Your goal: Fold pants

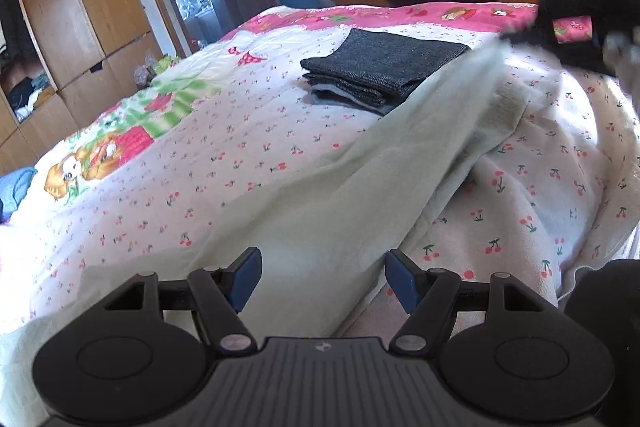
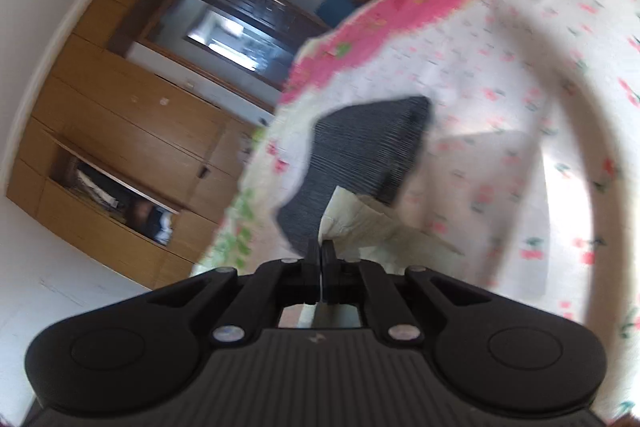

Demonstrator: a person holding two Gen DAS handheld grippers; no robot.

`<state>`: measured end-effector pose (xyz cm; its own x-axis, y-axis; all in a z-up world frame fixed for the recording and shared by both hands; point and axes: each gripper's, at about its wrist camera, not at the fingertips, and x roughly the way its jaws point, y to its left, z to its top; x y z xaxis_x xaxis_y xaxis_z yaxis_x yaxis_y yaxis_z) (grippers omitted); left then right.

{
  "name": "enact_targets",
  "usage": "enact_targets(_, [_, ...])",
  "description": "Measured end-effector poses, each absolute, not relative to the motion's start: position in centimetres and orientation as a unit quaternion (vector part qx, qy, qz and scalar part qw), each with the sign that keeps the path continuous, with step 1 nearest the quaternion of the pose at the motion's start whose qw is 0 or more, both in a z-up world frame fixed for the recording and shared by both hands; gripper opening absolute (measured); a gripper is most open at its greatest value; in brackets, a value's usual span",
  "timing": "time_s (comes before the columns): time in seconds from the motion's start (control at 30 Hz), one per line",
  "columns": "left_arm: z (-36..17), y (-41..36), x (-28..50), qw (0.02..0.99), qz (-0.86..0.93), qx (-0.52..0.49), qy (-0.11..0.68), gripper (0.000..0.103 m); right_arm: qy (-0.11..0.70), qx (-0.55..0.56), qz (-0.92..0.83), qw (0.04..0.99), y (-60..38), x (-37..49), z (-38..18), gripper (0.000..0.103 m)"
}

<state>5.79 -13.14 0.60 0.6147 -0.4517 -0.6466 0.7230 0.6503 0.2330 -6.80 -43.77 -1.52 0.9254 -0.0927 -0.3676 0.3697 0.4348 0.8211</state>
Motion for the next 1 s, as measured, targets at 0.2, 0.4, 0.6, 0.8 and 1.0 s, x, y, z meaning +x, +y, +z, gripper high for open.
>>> enact_targets(0.2, [0.1, -12.7, 5.3, 0.86, -0.341, 0.252, 0.285, 0.081, 0.193, 0.523, -0.178, 0.811, -44.0, -7.9, -4.2, 0.013])
enact_targets(0.4, [-0.2, -12.5, 5.3, 0.859, -0.342, 0.249, 0.287, 0.081, 0.203, 0.523, -0.193, 0.805, -43.5, -7.7, -4.6, 0.033])
enact_targets(0.6, [0.1, -12.3, 5.3, 0.864, -0.343, 0.239, 0.283, 0.081, 0.191, 0.517, -0.177, 0.816, -43.6, -4.5, -6.3, 0.031])
enact_targets(0.8, [0.2, -12.5, 6.0, 0.866, -0.337, 0.243, 0.277, 0.081, 0.151, 0.574, -0.144, 0.792, -42.7, -5.4, -6.6, 0.005])
enact_targets(1.0, [2.1, -13.5, 6.2, 0.872, -0.334, 0.252, 0.253, 0.081, 0.053, 0.615, -0.067, 0.784, -43.9, -5.7, -1.3, 0.004])
